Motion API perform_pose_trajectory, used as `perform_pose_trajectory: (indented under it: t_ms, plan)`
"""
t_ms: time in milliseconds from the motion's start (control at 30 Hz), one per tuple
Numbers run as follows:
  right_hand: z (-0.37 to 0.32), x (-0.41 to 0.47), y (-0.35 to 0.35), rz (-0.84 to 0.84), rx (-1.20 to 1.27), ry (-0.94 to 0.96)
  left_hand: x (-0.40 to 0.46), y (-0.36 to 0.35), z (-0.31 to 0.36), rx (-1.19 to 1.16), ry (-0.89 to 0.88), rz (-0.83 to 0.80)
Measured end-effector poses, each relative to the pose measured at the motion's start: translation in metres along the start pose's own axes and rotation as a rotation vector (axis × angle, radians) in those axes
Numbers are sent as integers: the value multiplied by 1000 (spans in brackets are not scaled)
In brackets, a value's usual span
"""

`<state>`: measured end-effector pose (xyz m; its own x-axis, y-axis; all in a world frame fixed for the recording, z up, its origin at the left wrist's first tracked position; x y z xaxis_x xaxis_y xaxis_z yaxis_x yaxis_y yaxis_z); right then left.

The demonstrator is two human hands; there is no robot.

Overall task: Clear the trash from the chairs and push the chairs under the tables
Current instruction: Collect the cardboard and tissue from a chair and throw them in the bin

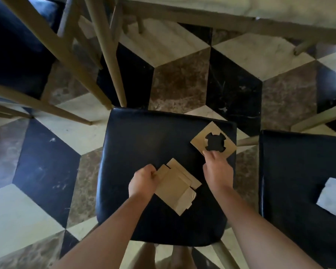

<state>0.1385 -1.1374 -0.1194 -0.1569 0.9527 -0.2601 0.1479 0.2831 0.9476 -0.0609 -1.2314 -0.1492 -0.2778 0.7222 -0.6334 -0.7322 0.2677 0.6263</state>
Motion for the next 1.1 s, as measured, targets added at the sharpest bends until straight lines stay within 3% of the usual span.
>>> perform_pose_trajectory:
  t_ms: [300,667,933,1100]
  plan:
    - [-8,-41,114,202,93,-43,-68,53,48,-209,-45,-25]
    - [-4,-211,295,575,268,-38,-224,106,147,-506,-100,-136]
    - [47,-298,357,683,178,83,-318,73,224,-670,-183,-281]
    - [113,-338,367,621,137,199,-360,16,276,-846,-196,-321]
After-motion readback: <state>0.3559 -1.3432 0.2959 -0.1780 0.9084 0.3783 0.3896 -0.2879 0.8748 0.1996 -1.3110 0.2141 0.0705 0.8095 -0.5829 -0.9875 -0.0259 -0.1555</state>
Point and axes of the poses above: each hand's wrist, its own x-axis towards the middle knuckle, its own y-axis out of the back of the hand, z = x × y, the point moved 8 cm from there along x, towards the middle knuckle, and after that the axes turned 6 degrees about -y, right-handed, at the moved point
